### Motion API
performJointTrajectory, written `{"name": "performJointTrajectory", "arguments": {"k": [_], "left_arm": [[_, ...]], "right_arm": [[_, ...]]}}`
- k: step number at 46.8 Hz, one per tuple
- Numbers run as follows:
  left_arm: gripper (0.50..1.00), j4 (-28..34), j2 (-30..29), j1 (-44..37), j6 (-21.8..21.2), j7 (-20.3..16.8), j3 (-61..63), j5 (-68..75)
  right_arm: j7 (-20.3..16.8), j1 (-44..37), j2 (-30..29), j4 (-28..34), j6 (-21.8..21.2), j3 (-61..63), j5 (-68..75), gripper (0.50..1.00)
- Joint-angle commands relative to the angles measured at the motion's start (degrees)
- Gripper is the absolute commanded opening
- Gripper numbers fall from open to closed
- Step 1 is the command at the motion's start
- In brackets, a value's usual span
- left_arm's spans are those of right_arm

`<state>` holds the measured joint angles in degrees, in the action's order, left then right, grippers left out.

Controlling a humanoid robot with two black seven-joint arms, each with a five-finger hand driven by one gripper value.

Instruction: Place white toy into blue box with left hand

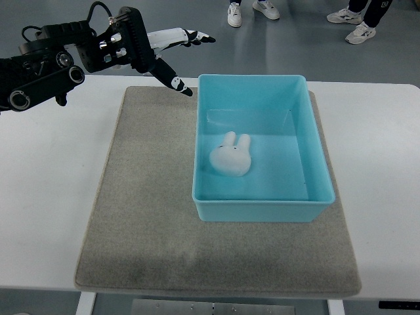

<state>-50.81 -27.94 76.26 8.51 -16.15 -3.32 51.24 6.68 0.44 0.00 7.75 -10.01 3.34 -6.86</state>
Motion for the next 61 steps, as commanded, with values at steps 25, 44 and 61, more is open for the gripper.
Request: {"name": "performJointTrajectory", "arguments": {"k": [25,44,61], "left_arm": [[0.994,4.32,1.66,-0.14,-12.37,-0.11,-0.20,-39.09],[0.992,12.05,5.36,-0.58,-15.98,0.33,-3.63,-65.12],[0.994,12.14,5.62,-2.17,-15.46,1.39,-4.51,-78.04]], "right_arm": [[0.00,0.00,0.00,0.07,-0.09,0.00,0.00,0.936],[0.00,-0.09,0.00,-0.02,-0.09,0.00,0.00,0.936],[0.00,0.00,0.00,-0.02,0.00,0.00,0.00,0.936]]}}
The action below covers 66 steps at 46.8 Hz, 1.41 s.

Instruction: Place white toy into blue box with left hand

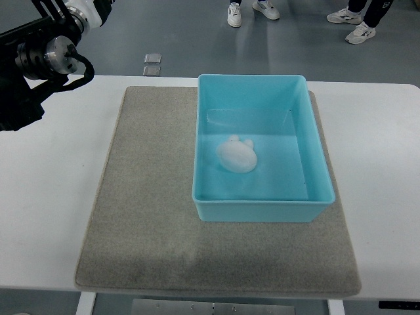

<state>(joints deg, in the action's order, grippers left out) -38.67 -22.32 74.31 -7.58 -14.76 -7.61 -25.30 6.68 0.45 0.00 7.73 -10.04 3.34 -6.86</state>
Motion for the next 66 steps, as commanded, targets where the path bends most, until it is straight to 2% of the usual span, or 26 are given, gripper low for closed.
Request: {"name": "performJointTrajectory", "arguments": {"k": [1,4,8,17,21,35,66], "left_arm": [[0.994,0.00,0.00,-0.22,0.81,-0.01,-0.30,-1.85],[0.994,0.09,0.43,-0.48,2.03,-0.01,-0.39,-2.73],[0.994,1.49,1.14,-1.45,6.07,-0.01,-1.26,-3.18],[0.994,9.31,3.77,-3.91,16.18,-0.10,-4.34,-3.18],[0.994,12.12,4.83,-5.05,19.08,-0.01,-6.36,-3.18],[0.994,15.99,9.31,-8.48,18.74,-0.01,-13.04,-3.18],[0.994,16.26,9.40,-10.77,19.00,-0.27,-14.98,-1.95]], "right_arm": [[0.00,-0.01,0.00,0.00,0.02,0.00,0.00,0.936],[0.00,-0.01,0.00,0.00,0.02,0.00,0.00,0.936],[0.00,-0.01,0.00,0.00,0.02,0.00,0.00,0.936],[0.00,-0.01,0.00,0.00,0.02,0.00,0.00,0.936],[0.00,-0.01,0.00,0.00,-0.07,0.00,0.00,0.936],[0.00,-0.01,0.00,0.00,0.02,0.00,0.00,0.936],[0.00,-0.01,0.00,0.00,0.02,0.00,0.00,0.936]]}}
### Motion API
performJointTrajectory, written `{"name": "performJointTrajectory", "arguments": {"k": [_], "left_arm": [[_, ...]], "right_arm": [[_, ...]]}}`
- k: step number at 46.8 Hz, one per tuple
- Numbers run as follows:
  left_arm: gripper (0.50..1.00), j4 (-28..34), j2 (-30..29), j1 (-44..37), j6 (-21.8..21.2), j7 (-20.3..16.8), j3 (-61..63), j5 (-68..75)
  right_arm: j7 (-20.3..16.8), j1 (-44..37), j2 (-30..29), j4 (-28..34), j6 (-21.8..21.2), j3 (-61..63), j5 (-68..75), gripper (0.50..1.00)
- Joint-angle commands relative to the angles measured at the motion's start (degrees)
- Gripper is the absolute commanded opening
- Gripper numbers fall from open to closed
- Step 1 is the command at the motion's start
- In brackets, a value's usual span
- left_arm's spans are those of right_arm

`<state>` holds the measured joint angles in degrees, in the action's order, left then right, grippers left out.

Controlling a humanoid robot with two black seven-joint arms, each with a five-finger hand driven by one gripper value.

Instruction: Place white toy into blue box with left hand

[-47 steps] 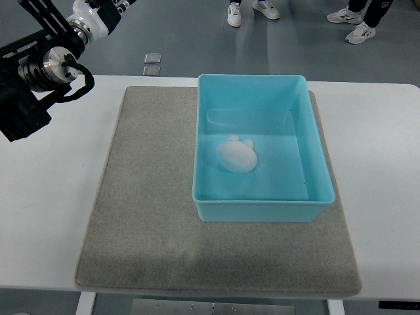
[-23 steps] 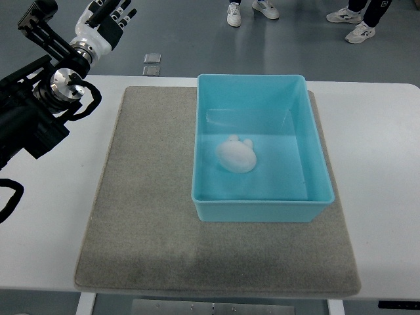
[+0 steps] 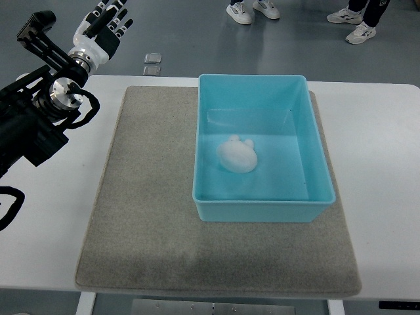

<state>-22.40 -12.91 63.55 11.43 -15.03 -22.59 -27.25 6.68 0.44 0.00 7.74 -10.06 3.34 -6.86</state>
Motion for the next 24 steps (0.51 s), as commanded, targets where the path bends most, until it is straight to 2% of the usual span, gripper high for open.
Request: {"name": "performJointTrajectory", "arguments": {"k": [1,24], "left_arm": [[0.994,-0.01,-0.01,-0.09,0.00,0.00,0.00,0.00],[0.994,-0.01,0.26,-0.09,-0.09,-0.09,0.00,0.00]], "right_arm": [[0.00,0.00,0.00,0.00,0.04,0.00,0.00,0.936],[0.00,0.09,0.00,1.14,-0.93,0.09,-0.35,0.936]]}}
